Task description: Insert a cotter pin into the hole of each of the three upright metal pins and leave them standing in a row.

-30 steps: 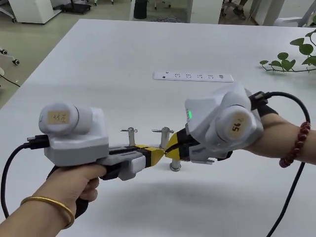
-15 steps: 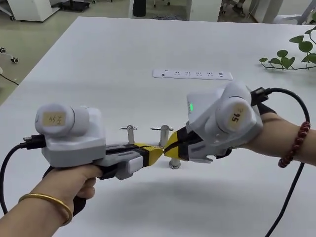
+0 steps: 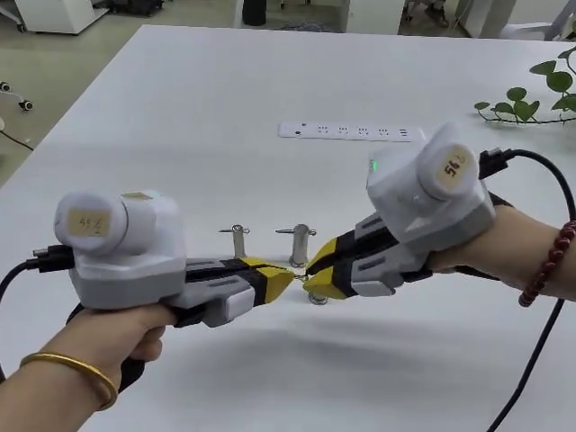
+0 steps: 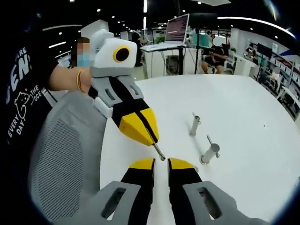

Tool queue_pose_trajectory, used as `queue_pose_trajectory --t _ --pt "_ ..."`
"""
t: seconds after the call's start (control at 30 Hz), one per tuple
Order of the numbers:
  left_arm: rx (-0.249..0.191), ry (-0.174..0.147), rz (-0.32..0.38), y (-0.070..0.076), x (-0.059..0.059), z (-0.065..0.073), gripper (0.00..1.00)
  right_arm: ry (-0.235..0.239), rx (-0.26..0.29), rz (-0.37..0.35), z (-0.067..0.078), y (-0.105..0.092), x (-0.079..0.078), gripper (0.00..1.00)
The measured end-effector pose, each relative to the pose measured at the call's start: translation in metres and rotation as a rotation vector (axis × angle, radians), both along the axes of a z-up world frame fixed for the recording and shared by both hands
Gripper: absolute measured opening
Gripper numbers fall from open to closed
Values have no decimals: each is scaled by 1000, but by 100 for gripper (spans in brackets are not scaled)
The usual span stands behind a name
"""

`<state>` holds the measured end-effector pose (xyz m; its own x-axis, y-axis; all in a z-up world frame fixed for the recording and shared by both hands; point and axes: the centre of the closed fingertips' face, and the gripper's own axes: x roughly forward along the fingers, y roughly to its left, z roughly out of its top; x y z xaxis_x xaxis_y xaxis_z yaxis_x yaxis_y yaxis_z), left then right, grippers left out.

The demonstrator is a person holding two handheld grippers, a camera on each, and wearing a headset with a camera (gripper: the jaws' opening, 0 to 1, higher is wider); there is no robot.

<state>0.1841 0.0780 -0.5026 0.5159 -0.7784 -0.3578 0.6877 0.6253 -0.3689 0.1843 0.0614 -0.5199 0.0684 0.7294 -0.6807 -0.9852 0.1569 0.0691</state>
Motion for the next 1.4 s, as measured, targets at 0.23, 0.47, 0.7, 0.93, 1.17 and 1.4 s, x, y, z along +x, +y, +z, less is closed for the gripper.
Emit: queue_pose_trajectory --t 0.23,0.47,0.7,0.93,1.17,1.4 --pt "35 -79 -91 -3 -13 0 0 88 64 -18 0 -6 -8 6" --pt "19 -117 -140 -4 -20 2 0 133 102 -18 1 -13 -16 7" --pt "-1 -138 -176 -3 -26 5 0 202 163 6 6 -10 -29 8" --pt "-26 -157 -225 -3 -38 10 0 243 204 49 7 -7 -40 8" --pt "-68 -162 -256 -7 -46 15 0 288 235 104 12 1 -55 8" --pt "-101 -173 -284 -12 -51 21 0 308 240 142 14 2 -64 6"
